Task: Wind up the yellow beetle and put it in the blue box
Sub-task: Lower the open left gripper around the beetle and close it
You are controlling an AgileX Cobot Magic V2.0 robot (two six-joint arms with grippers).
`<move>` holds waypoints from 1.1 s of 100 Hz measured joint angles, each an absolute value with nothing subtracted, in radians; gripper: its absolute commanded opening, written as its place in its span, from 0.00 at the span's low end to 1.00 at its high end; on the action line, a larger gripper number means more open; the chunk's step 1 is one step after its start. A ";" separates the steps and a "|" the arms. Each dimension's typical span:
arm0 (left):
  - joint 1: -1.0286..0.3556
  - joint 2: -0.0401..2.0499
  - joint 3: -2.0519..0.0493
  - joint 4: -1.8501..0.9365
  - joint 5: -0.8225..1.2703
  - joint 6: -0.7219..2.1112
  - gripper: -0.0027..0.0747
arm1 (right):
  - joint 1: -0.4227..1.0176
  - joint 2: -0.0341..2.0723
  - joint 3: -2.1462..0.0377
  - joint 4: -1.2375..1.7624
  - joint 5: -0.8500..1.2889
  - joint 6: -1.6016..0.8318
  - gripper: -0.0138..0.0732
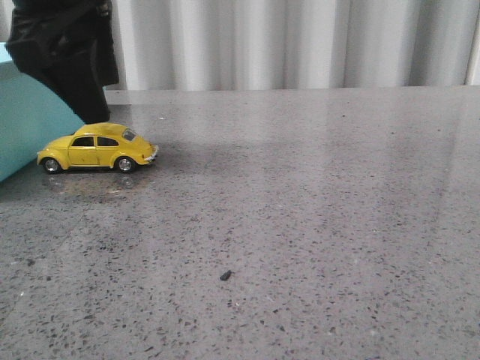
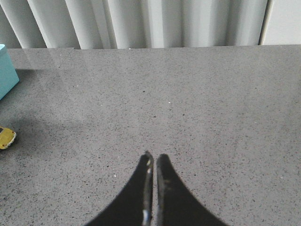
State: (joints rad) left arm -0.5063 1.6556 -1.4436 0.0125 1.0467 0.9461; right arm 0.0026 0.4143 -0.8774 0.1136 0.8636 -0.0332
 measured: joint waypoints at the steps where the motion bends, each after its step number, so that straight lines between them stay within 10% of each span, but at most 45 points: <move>1: -0.506 1.657 -1.444 0.014 1.049 0.946 0.63 | 0.003 0.414 -0.877 0.114 0.864 -0.033 0.09; 110: -0.473 1.758 -1.444 0.026 1.025 0.946 0.62 | 0.003 0.414 -0.877 0.114 0.864 -0.033 0.09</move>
